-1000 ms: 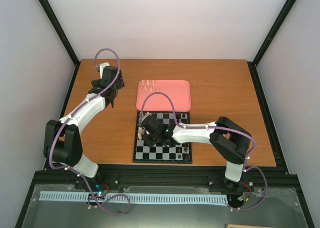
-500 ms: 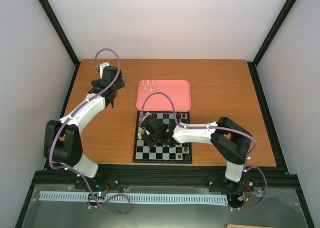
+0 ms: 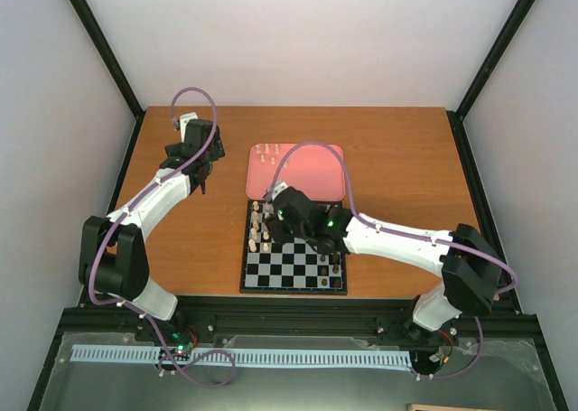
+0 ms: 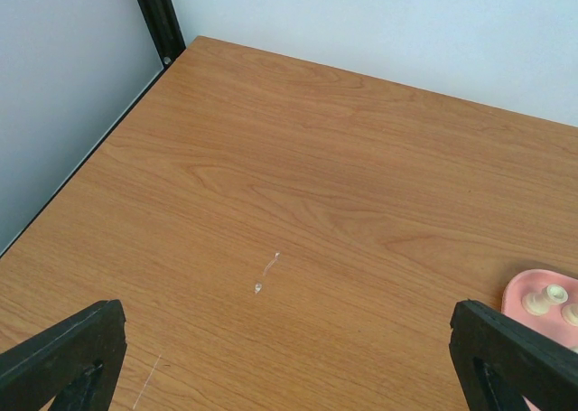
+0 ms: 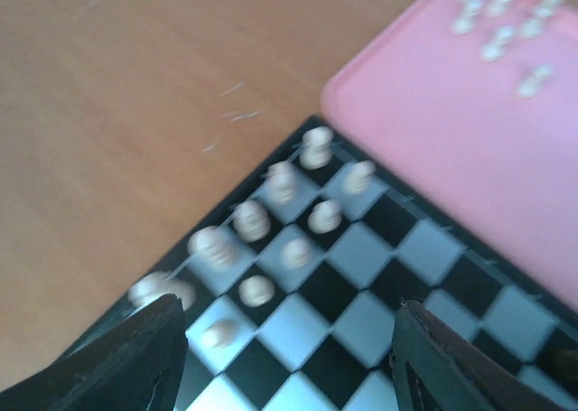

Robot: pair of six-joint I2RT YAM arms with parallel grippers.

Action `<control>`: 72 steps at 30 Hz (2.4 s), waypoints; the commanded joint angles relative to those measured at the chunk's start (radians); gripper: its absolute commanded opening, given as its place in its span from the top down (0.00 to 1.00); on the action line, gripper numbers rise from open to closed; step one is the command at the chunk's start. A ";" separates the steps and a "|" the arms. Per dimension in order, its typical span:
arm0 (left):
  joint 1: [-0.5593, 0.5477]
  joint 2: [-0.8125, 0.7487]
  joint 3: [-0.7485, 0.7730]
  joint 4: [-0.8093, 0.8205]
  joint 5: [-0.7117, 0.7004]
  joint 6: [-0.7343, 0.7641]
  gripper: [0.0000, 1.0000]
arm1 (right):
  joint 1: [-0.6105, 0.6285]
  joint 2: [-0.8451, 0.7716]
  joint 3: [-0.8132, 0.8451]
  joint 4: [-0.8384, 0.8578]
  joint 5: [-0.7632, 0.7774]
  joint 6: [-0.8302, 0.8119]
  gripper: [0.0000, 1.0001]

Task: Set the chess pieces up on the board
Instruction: Pick up the chess piece from the storage box.

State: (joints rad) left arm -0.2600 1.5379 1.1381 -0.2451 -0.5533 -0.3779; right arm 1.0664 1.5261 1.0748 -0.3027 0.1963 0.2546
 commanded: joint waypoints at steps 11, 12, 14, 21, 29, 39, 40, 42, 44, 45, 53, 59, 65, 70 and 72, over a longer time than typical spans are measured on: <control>-0.005 -0.017 0.031 -0.003 0.001 0.010 0.00 | -0.381 0.354 0.438 0.042 -0.012 -0.142 0.36; -0.005 -0.015 0.031 -0.003 -0.002 0.011 0.00 | -0.395 0.394 0.490 0.039 -0.026 -0.157 0.36; -0.005 -0.014 0.032 -0.005 -0.012 0.014 0.00 | -0.416 0.480 0.587 0.032 -0.070 -0.181 0.36; -0.006 -0.010 0.033 -0.004 -0.018 0.013 0.00 | -0.478 0.783 0.965 -0.092 -0.152 -0.210 0.41; -0.008 0.015 0.045 -0.005 -0.028 0.017 0.00 | -0.505 0.999 1.251 -0.193 -0.218 -0.211 0.46; -0.011 0.023 0.049 -0.007 -0.035 0.019 0.00 | -0.505 1.051 1.251 -0.204 -0.258 -0.209 0.46; -0.012 0.022 0.049 -0.007 -0.035 0.018 0.00 | -0.505 1.057 1.251 -0.204 -0.258 -0.207 0.46; -0.012 0.021 0.049 -0.008 -0.037 0.018 0.00 | -0.505 1.068 1.251 -0.199 -0.260 -0.203 0.47; -0.013 0.022 0.049 -0.007 -0.036 0.018 0.00 | -0.505 1.078 1.255 -0.197 -0.260 -0.201 0.48; -0.012 0.022 0.049 -0.007 -0.037 0.019 0.00 | -0.505 1.083 1.257 -0.197 -0.257 -0.202 0.48; -0.015 0.024 0.051 -0.006 -0.038 0.021 0.00 | -0.508 1.129 1.306 -0.194 -0.243 -0.203 0.54; -0.015 0.032 0.055 -0.006 -0.040 0.022 0.00 | -0.511 1.149 1.333 -0.195 -0.253 -0.201 0.65; -0.016 0.034 0.057 -0.008 -0.039 0.022 0.00 | -0.511 1.132 1.329 -0.192 -0.255 -0.210 0.78; -0.016 0.030 0.054 -0.008 -0.041 0.021 0.00 | -0.511 1.110 1.326 -0.193 -0.272 -0.222 0.92; -0.016 0.029 0.053 -0.008 -0.039 0.022 0.00 | -0.511 1.086 1.311 -0.188 -0.276 -0.224 0.94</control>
State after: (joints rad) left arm -0.2668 1.5661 1.1530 -0.2481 -0.5770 -0.3695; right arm 0.5598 2.6549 2.3768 -0.4980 -0.0673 0.0414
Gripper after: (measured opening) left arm 0.997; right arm 0.095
